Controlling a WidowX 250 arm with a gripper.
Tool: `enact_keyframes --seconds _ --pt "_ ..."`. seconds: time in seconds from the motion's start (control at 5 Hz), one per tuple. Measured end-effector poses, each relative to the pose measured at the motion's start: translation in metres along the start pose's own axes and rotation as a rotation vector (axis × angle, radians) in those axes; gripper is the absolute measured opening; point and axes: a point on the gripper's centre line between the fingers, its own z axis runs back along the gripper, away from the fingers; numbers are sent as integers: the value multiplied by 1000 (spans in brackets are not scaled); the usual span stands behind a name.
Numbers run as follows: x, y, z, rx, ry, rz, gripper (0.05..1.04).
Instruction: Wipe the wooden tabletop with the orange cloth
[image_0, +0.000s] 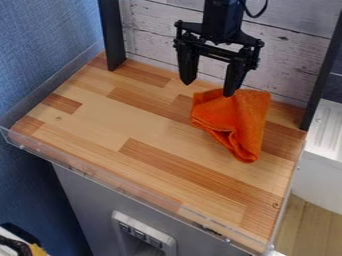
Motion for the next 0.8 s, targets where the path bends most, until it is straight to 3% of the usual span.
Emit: enact_keyframes --seconds 0.2,0.8 --pt "5 -2 -3 2 9 91 999" --pt "30 -10 12 -10 -68 526 999"
